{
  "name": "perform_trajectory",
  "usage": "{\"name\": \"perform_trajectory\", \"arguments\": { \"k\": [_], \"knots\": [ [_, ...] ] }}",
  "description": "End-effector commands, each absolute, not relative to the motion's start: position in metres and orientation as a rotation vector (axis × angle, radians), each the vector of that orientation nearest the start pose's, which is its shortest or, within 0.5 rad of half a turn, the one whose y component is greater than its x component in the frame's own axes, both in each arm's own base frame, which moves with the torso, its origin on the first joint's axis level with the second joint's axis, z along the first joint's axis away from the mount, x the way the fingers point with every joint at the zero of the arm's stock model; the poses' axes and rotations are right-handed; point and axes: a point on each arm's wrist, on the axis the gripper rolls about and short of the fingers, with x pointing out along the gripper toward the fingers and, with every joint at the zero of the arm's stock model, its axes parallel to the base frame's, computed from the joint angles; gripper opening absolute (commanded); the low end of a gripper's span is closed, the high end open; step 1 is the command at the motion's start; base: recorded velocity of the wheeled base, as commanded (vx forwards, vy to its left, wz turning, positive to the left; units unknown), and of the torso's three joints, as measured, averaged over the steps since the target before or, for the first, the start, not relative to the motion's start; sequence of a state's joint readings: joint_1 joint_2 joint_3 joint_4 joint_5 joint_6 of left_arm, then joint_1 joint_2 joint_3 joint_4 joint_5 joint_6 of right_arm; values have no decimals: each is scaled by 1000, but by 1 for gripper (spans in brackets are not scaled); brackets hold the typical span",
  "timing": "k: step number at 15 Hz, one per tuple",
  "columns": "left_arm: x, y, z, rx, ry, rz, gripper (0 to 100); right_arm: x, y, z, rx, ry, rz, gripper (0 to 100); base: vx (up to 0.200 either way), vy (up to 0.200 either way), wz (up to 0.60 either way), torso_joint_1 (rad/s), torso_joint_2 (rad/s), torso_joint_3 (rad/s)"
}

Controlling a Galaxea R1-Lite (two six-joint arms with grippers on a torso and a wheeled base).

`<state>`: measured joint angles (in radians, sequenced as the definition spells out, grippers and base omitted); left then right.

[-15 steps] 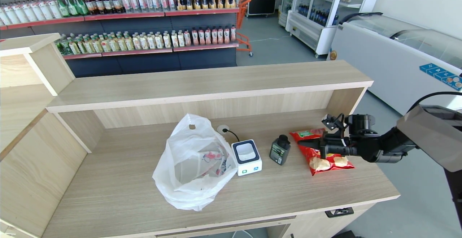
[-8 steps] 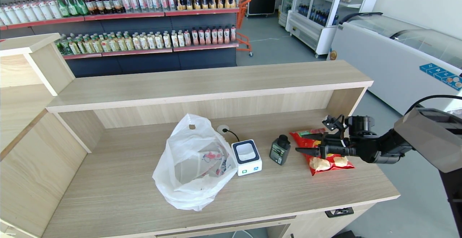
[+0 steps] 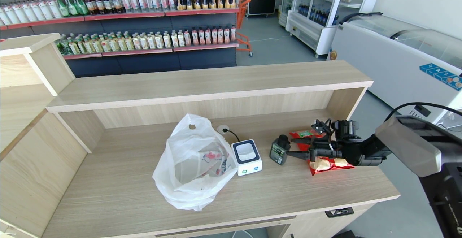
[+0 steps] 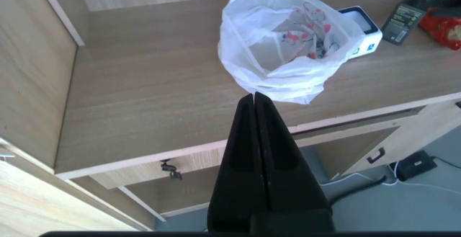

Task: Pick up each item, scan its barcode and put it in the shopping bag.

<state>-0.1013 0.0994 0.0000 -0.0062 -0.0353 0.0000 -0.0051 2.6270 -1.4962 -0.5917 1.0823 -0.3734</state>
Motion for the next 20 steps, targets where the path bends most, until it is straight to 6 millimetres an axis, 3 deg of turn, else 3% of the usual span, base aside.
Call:
{"name": "perform_trajectory", "arguments": {
  "k": [1, 4, 11, 12, 18, 20],
  "knots": [
    [-15, 1, 78, 3, 94, -136, 0, 482, 24, -36, -28, 298, 1131, 100, 0, 0, 0, 0, 0, 0],
    [-15, 1, 78, 3, 94, -135, 0, 484, 33, -43, -28, 302, 1149, 100, 0, 0, 0, 0, 0, 0],
    [-15, 1, 78, 3, 94, -136, 0, 505, 50, -38, 13, 282, 1164, 100, 0, 0, 0, 0, 0, 0],
    [-15, 1, 78, 3, 94, -136, 0, 505, 52, -39, 13, 284, 1168, 0, 0, 0, 0, 0, 0, 0],
    [-15, 1, 78, 3, 94, -136, 0, 502, 60, -43, 17, 299, 1185, 0, 0, 0, 0, 0, 0, 0],
    [-15, 1, 78, 3, 94, -136, 0, 501, 59, -34, 13, 293, 1177, 0, 0, 0, 0, 0, 0, 0]
  ]
}}
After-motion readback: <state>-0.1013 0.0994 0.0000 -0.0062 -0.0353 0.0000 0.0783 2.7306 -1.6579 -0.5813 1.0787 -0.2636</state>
